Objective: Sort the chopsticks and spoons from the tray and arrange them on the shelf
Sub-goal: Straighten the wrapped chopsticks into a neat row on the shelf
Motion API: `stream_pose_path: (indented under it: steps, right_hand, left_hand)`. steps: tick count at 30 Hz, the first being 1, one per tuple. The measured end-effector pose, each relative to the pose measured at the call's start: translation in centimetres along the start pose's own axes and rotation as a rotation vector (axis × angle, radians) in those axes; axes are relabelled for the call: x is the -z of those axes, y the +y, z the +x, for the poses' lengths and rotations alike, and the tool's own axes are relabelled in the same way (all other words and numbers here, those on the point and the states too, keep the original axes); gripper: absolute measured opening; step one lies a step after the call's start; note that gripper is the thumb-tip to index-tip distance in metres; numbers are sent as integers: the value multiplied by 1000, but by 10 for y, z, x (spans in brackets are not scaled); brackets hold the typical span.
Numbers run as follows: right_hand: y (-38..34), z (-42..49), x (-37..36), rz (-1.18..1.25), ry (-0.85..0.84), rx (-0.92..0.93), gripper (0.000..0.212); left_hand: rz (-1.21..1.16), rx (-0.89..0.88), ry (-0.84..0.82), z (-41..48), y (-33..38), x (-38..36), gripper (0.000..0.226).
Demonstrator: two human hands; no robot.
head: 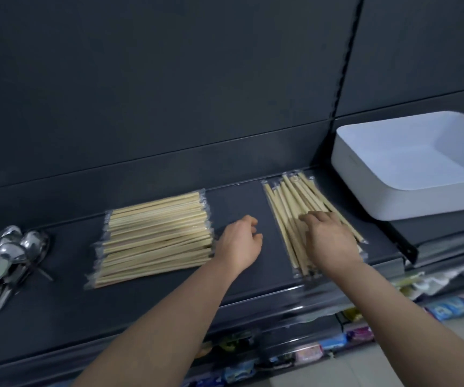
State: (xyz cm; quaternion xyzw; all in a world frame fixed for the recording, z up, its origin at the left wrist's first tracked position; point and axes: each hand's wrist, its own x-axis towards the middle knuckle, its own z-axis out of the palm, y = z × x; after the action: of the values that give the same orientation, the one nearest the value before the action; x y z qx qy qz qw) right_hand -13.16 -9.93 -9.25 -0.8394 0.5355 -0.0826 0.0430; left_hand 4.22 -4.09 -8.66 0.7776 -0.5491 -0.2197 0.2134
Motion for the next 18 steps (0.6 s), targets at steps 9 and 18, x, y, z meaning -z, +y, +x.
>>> stream_pose_path:
  steps: [9, 18]
  right_hand:
    - [60, 13, -6, 148, -41, 92, 22]
    - [71, 24, -2, 137, -44, 147, 16]
  left_hand:
    - [89, 255, 5, 45, 74, -47, 63]
    - [-80, 443, -2, 63, 82, -45, 12]
